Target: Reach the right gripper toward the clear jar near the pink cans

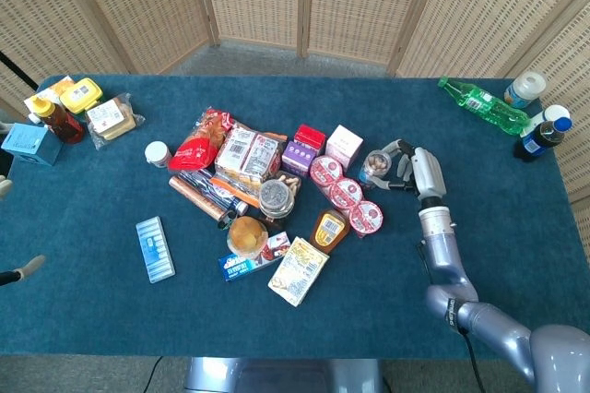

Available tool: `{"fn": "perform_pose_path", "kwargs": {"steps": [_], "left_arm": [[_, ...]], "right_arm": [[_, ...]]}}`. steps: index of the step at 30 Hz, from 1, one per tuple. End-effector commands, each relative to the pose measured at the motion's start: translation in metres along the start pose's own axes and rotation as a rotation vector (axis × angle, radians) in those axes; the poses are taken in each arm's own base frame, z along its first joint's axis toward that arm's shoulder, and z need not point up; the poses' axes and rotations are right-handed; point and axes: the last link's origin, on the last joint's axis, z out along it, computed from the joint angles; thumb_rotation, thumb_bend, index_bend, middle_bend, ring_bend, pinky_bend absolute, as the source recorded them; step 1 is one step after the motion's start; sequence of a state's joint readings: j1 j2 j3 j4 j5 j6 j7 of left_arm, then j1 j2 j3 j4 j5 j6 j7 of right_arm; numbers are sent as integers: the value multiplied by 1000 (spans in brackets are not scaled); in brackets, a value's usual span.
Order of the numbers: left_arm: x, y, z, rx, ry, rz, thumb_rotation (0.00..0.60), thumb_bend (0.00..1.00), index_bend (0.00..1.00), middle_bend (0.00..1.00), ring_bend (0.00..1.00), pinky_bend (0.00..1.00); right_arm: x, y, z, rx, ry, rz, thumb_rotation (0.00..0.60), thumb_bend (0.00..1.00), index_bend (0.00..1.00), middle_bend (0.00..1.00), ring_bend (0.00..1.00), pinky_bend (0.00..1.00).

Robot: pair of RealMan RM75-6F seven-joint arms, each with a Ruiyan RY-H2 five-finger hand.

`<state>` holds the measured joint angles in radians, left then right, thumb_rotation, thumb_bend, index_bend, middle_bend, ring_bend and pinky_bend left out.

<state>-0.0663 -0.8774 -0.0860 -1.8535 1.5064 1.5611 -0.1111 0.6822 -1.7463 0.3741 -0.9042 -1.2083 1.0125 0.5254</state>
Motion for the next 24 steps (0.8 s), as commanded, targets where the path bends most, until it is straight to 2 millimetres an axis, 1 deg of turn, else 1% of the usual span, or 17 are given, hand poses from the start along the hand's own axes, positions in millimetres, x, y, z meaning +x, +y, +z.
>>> {"fn": "perform_pose_path", "kwargs": {"steps": [1,3,9,16,20,24], "left_arm": [[0,0,0,-1,-1,-2,600,128,0,0,0,0],[0,1,0,-4,-1,-2,600,129,0,0,0,0],[1,3,-1,-18,-1,-9,600,128,0,0,0,0],[2,5,-3,-33,-1,-18,600,127,0,0,0,0],[2,6,-3,-37,-3,-20,600,127,0,0,0,0],[3,5,-3,-38,0,-23,600,127,0,0,0,0]], "right_arm": [[9,-5,-3,28,23,3,600,0,566,717,681,739],[16,-10,-5,45,39,7,600,0,567,718,681,739],[47,-28,-15,96,93,17,600,0,565,718,681,739],[78,-56,-31,151,140,19,600,0,560,718,681,739],[88,-70,-36,174,155,17,600,0,559,717,681,740],[92,-81,-40,191,158,8,600,0,558,717,681,740]]}}
